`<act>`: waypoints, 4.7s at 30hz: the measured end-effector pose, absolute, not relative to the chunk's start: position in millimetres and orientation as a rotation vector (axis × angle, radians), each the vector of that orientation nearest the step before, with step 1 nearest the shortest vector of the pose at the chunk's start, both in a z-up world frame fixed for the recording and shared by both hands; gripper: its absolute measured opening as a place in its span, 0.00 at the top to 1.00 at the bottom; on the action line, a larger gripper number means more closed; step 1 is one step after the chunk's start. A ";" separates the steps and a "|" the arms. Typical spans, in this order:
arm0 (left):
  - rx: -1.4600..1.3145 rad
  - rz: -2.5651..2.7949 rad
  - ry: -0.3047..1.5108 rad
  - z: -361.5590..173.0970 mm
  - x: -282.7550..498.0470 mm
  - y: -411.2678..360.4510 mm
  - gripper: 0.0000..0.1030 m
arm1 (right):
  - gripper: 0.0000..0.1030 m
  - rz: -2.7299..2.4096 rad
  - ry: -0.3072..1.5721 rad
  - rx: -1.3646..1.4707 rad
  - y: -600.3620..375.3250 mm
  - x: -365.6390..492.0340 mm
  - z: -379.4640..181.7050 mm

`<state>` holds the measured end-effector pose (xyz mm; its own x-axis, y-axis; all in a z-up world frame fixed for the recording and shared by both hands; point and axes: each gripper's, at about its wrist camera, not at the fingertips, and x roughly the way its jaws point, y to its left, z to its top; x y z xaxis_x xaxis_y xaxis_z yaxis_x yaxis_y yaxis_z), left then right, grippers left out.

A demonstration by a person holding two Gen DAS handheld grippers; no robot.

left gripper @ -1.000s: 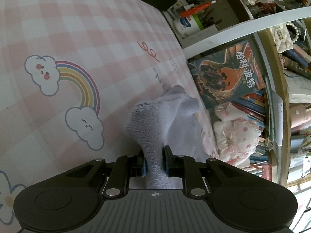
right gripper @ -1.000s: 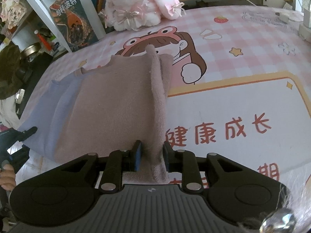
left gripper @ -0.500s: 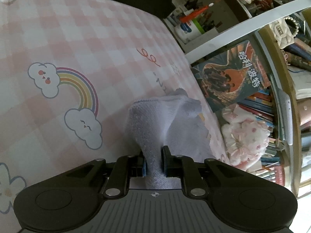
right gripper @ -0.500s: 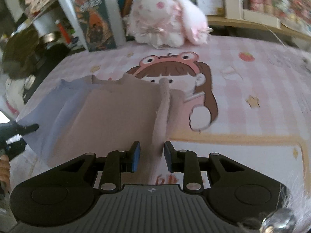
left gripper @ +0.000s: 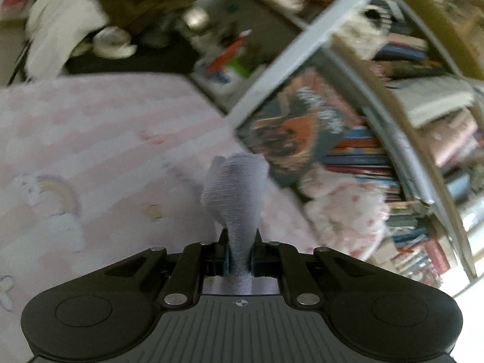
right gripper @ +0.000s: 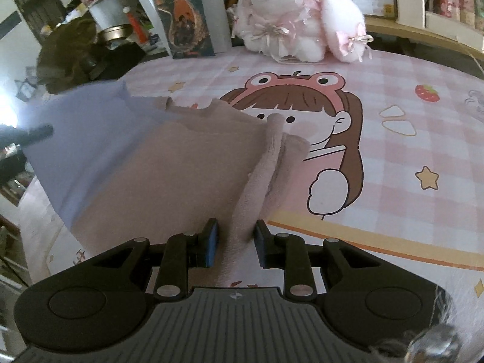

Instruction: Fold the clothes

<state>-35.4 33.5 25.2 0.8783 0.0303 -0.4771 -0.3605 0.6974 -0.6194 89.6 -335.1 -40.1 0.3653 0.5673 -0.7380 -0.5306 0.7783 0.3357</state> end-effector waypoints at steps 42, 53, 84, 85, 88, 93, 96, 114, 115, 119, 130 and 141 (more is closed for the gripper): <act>-0.127 -0.054 0.589 51.4 -60.1 -189.7 0.53 | 0.40 0.867 1.094 0.623 -445.8 110.7 -35.3; 0.038 0.006 0.785 -14.6 -43.0 -208.3 0.56 | 0.37 0.874 1.124 0.589 -379.8 123.6 -46.5; 0.004 0.060 0.722 -0.6 -46.0 -196.5 0.52 | 0.88 0.933 0.945 0.146 -346.1 80.1 -20.1; -0.004 0.064 0.705 3.3 -47.5 -194.3 0.52 | 0.89 0.964 0.916 0.149 -350.1 75.0 -13.3; -0.016 0.070 0.734 1.0 -45.5 -188.8 0.52 | 0.90 1.047 0.889 0.247 -368.7 68.2 -1.0; 0.045 0.087 0.794 -14.9 -41.5 -194.2 0.52 | 0.91 0.896 1.068 0.254 -372.7 87.5 -47.1; 0.095 0.085 0.809 -14.8 -40.7 -199.5 0.52 | 0.90 0.893 1.066 0.258 -369.9 87.4 -45.9; -0.037 0.126 0.784 1.1 -36.5 -180.3 0.52 | 0.90 0.881 0.979 0.215 -362.5 76.0 -17.0; -0.037 0.130 0.800 -1.5 -34.8 -180.0 0.52 | 0.90 0.912 0.933 0.226 -366.3 71.7 -9.8; -0.007 0.118 0.810 -9.8 -36.1 -182.7 0.52 | 0.92 0.862 0.965 0.213 -371.1 69.8 -14.9; -0.023 0.127 0.746 12.0 -43.1 -181.9 0.41 | 0.72 0.796 0.968 0.232 -379.2 65.6 -22.9; -0.111 0.153 0.715 20.5 -26.4 -141.0 0.18 | 0.35 0.658 1.048 0.323 -401.4 68.0 -24.6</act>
<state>-26.4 -141.0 20.5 0.7446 0.1015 -0.6597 -0.1772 0.9830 -0.0487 68.0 -401.4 -24.6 0.3335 0.6403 -0.6919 -0.3456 0.7659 0.5422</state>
